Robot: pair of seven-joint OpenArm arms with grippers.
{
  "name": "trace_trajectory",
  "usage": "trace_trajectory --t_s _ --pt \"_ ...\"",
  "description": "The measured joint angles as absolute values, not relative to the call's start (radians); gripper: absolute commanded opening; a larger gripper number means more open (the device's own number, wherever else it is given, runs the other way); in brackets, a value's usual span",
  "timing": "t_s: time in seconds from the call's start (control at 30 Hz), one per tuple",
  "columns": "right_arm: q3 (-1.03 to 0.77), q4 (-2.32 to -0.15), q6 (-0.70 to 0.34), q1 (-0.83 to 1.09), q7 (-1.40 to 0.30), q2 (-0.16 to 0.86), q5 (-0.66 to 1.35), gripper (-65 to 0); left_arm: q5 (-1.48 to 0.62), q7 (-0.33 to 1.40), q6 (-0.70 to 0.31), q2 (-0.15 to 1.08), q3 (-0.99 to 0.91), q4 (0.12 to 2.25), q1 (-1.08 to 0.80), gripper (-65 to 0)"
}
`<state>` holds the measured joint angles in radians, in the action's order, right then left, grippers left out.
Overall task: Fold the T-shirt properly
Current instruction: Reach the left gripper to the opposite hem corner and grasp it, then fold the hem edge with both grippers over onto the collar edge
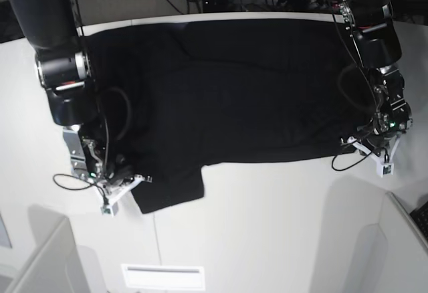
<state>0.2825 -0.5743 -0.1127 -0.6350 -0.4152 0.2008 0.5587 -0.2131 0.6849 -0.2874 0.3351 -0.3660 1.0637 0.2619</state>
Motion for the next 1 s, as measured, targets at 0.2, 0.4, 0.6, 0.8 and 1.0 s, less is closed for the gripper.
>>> trace_trajectory --t_s 0.2,0.4,0.6,0.8,1.0 --pt "0.086 -0.785 -0.11 -0.532 -0.532 0.22 0.545 -65.0 -0.212 0.69 -0.288 0.334 -0.366 1.204 0.189 -65.0" --pt "0.069 -0.957 -0.112 -0.453 -0.597 0.22 0.548 -65.0 -0.216 0.685 -0.291 0.334 -0.367 1.301 0.144 -65.0" --pt "0.049 -1.093 -0.113 -0.376 -0.646 0.217 0.553 -65.0 -0.216 0.688 -0.292 0.332 -0.37 1.399 0.078 -65.0" --pt "-0.051 -1.207 -0.11 -0.302 -0.708 0.221 0.544 -65.0 -0.264 0.691 -0.288 0.324 -0.464 1.487 0.011 -65.0" --pt "-0.052 -1.311 -0.109 -0.25 -0.741 0.216 0.551 -65.0 -0.346 0.688 -0.322 0.32 -0.464 1.51 -0.056 -65.0"
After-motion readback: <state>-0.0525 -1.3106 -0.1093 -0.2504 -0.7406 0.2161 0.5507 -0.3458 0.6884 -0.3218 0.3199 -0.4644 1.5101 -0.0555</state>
